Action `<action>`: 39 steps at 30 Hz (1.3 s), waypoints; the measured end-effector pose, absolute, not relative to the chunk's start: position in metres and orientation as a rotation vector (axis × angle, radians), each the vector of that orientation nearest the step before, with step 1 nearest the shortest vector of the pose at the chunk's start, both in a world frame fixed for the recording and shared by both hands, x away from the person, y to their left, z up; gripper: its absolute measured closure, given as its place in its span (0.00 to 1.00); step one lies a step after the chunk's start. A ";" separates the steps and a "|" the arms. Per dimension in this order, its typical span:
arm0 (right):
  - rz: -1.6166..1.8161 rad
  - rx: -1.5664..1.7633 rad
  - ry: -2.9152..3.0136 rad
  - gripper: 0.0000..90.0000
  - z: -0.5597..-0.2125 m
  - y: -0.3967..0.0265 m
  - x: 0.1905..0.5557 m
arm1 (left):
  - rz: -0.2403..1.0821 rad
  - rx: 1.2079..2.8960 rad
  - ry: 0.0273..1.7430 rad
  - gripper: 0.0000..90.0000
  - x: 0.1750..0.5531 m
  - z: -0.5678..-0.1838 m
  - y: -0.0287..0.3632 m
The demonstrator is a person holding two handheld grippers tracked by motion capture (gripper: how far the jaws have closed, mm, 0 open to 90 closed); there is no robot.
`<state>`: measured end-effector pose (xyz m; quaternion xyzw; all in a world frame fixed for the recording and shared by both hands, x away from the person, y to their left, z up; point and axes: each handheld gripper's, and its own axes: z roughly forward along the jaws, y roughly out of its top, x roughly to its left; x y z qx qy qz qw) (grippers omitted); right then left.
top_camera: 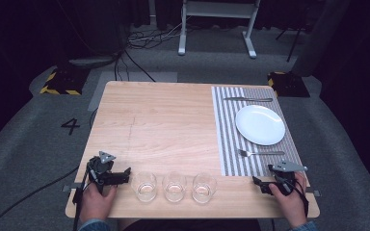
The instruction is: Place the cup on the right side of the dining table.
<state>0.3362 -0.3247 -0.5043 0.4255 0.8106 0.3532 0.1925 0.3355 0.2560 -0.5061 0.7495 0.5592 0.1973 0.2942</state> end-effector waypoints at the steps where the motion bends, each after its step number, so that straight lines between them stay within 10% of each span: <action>1: 0.991 1.194 2.275 0.16 -0.504 -0.325 0.336 | 0.526 1.994 1.491 0.00 0.336 -0.506 0.256; 39: 1.030 1.143 2.278 0.23 -0.492 -0.321 0.328 | 0.530 1.987 1.504 0.00 0.337 -0.506 0.256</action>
